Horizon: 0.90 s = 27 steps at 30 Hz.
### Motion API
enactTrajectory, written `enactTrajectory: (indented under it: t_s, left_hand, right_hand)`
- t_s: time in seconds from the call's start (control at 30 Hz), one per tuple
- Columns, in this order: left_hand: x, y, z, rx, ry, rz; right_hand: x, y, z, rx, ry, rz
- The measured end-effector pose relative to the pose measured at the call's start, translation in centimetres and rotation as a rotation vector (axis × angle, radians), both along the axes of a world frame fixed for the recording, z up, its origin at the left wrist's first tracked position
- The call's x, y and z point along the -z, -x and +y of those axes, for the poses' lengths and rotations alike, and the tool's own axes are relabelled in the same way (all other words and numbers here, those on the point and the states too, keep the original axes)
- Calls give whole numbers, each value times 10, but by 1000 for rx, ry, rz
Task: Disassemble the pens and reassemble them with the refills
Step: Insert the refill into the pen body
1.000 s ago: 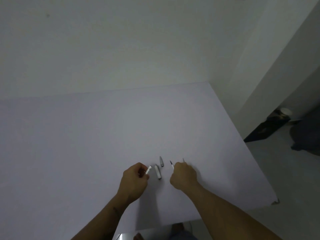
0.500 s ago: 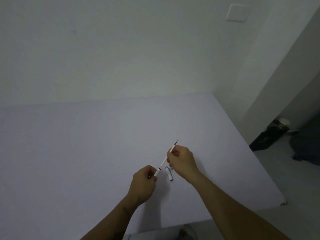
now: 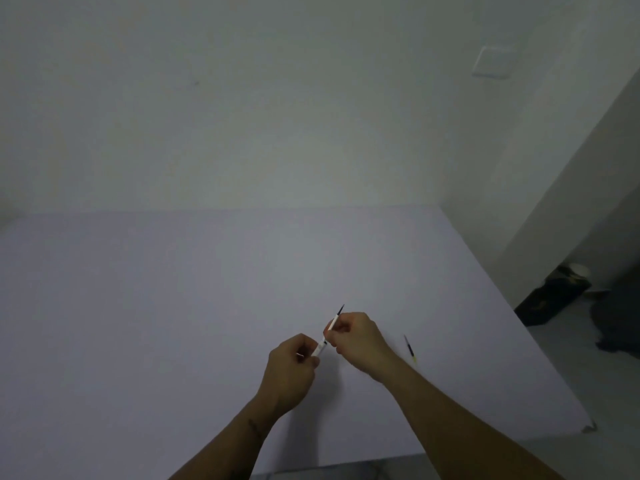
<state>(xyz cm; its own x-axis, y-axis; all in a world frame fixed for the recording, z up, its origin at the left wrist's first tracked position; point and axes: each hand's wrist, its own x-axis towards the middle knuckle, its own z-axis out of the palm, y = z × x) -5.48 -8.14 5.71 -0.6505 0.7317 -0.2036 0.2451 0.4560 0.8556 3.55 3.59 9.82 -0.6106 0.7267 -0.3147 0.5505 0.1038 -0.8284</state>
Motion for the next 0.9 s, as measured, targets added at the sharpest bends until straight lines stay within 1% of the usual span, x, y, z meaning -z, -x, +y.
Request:
enactTrajectory:
  t_s: [0.13, 0.23, 0.3, 0.4, 0.53, 0.67, 0.77, 0.9]
  left_hand:
    - [0, 8, -6, -21, -8, -11]
    - [-2, 13, -7, -41, -15, -15]
    - [-3, 16, -7, -49, -32, -30]
    - [-4, 19, -5, -45, -47, -44]
    - [-4, 21, -2, -38, -49, -67]
    - [-2, 23, -2, -25, -42, -89]
    - [-1, 23, -1, -18, -39, -94]
    - [-4, 28, 4, -25, -35, -93]
  right_hand:
    - [1, 7, -1, 48, 28, 57]
    - [0, 11, 2, 123, 198, 158]
    - [1, 13, 3, 165, 298, 192]
    - [5, 17, 1, 156, 347, 187]
    - [6, 19, -1, 119, 310, 182]
    - [4, 18, 3, 29, 138, 98]
    - [3, 16, 10, -8, 90, 62]
    - [1, 5, 33, 57, 79, 15]
